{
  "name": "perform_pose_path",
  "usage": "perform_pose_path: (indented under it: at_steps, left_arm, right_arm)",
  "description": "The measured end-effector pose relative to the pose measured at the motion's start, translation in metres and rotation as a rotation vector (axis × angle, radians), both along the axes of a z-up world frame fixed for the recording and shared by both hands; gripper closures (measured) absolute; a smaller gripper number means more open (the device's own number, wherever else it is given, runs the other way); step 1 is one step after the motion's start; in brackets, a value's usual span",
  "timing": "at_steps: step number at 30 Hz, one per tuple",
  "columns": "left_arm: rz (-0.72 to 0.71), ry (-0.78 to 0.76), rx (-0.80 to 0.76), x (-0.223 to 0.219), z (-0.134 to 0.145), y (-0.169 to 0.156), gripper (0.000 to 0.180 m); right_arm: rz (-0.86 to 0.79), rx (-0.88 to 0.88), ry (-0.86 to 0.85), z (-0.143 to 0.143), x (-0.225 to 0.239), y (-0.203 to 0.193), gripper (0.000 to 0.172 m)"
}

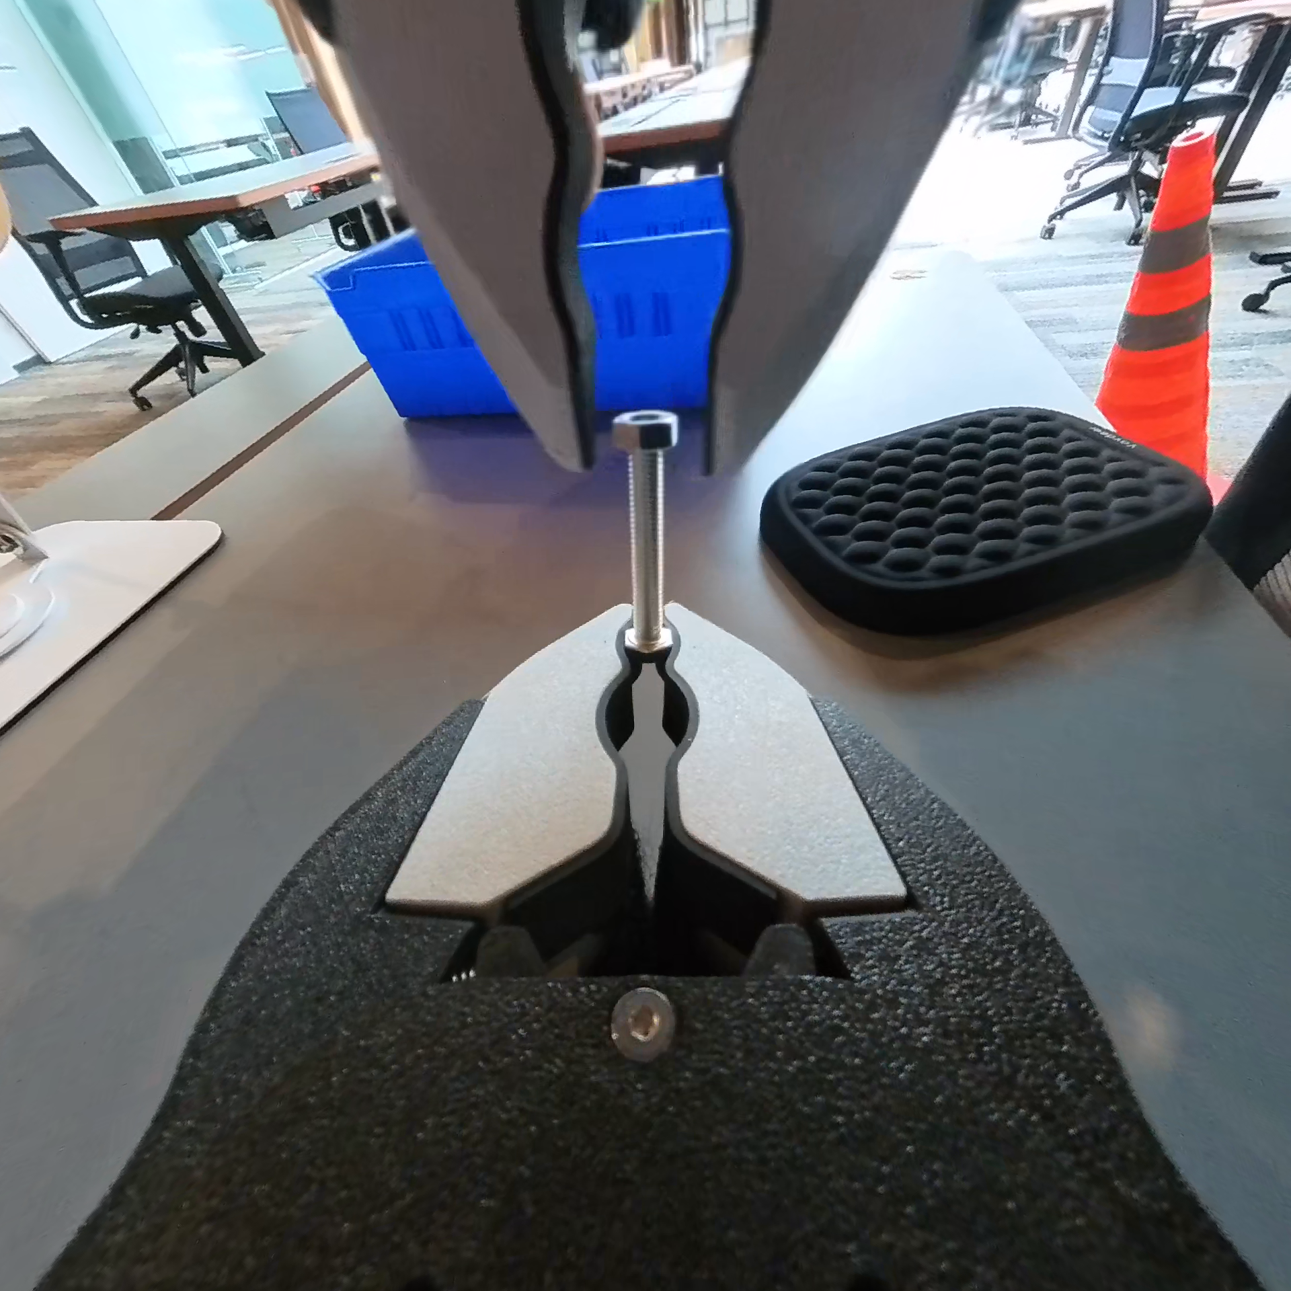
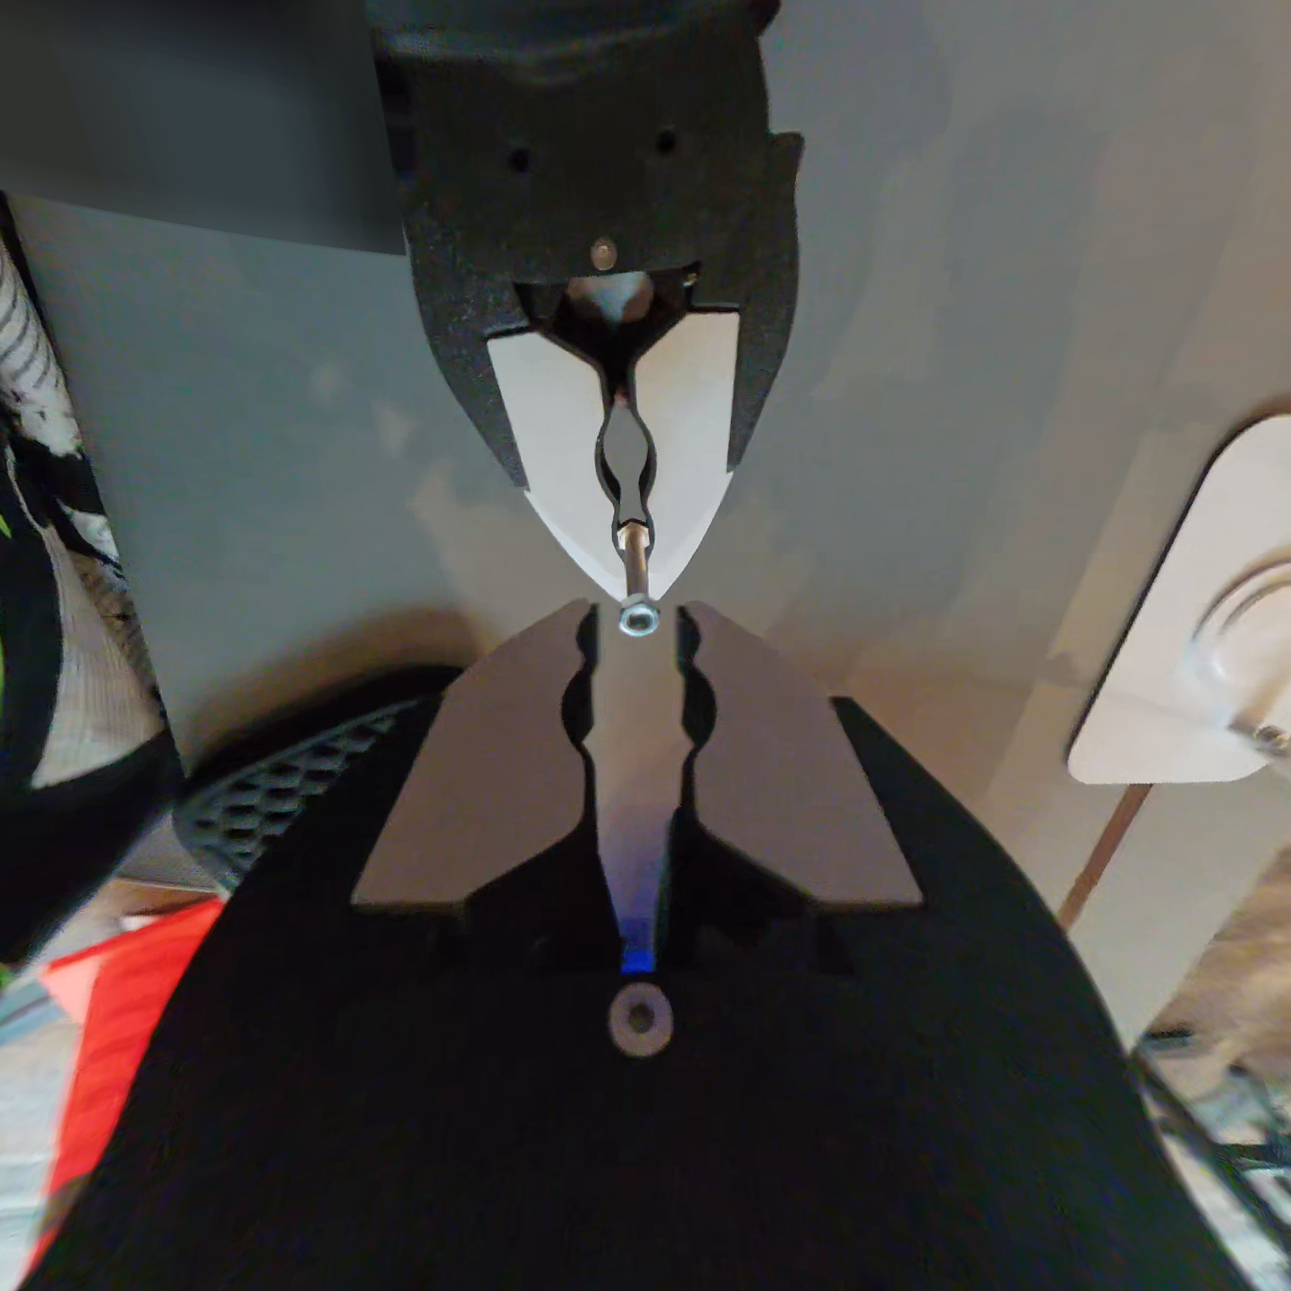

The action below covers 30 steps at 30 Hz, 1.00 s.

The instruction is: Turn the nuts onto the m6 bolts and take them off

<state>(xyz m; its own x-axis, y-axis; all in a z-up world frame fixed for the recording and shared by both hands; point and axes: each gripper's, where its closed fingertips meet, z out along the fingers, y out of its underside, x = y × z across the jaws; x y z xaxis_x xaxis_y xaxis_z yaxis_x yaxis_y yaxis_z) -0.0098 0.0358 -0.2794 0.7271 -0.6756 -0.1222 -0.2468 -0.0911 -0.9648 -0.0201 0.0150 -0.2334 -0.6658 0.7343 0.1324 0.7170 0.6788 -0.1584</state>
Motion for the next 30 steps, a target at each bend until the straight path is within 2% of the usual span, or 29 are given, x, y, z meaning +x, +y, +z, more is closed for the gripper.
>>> perform_pose_path:
  at_steps: [3,7,9,14,16,19,22,25,26,28,30]
  left_arm:
    - [-0.009,-0.006,-0.001,0.000,0.001,-0.001,0.178]
    - [-0.028,-0.004,-0.003,0.002,0.000,-0.002,0.178]
    - [-0.033,-0.006,-0.004,0.003,0.000,-0.003,0.178]
    - [-0.041,-0.009,-0.003,0.003,0.001,-0.004,0.178]
    - [-0.038,-0.012,-0.005,0.003,0.001,-0.003,0.178]
    - [-0.027,-0.009,-0.001,0.002,0.001,-0.003,0.178]
    - [-0.009,-0.007,-0.001,0.001,0.001,-0.001,0.178]
    - [0.006,-0.004,-0.002,-0.001,0.000,0.000,0.178]
    - [0.005,0.005,-0.002,-0.001,-0.001,0.000,0.178]
    - [-0.001,0.020,0.001,0.001,-0.002,0.000,0.178]
    - [-0.007,0.017,0.000,0.001,-0.002,-0.001,0.178]
  right_arm:
    - [0.257,0.051,0.054,0.006,-0.003,0.000,0.137]
    - [0.705,0.141,0.077,0.010,0.004,-0.004,0.141]
    - [0.785,0.134,0.085,0.008,0.002,-0.007,0.145]
    - [0.847,0.129,0.074,0.005,-0.003,-0.006,0.159]
    - [0.822,0.107,0.080,0.004,-0.003,-0.008,0.162]
    - [0.638,0.083,0.059,0.004,0.000,-0.006,0.162]
    - [0.349,0.068,0.049,0.003,0.001,-0.001,0.162]
    - [-0.041,-0.005,0.032,0.001,0.005,0.001,0.162]
    - [-0.102,-0.019,0.040,0.000,0.006,0.001,0.162]
    - [-0.109,-0.006,0.063,-0.001,0.008,0.000,0.162]
    - [-0.034,0.012,0.085,0.000,0.006,-0.002,0.146]
